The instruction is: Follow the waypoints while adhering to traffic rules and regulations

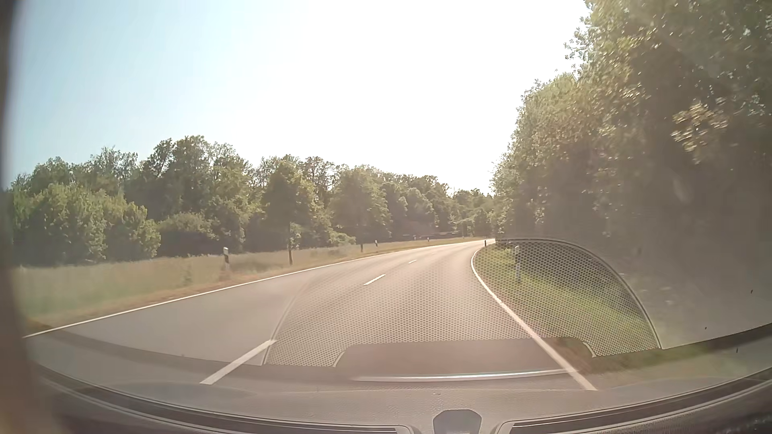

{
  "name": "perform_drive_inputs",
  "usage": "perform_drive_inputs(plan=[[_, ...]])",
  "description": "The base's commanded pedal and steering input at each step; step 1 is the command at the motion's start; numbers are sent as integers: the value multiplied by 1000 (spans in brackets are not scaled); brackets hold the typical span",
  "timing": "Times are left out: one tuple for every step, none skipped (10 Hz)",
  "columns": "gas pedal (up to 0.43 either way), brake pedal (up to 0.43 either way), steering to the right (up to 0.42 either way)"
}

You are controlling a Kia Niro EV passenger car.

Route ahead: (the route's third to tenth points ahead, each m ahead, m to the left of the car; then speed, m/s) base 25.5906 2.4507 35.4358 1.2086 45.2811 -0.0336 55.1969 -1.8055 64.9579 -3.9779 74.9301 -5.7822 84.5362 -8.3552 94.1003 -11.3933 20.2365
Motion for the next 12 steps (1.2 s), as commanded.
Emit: perform_drive_inputs(plan=[[220,6,21],[209,6,21],[189,6,22],[177,6,22],[177,6,22],[177,6,22],[177,6,23],[177,6,23],[177,6,23],[177,6,23],[177,6,24],[177,6,24]])
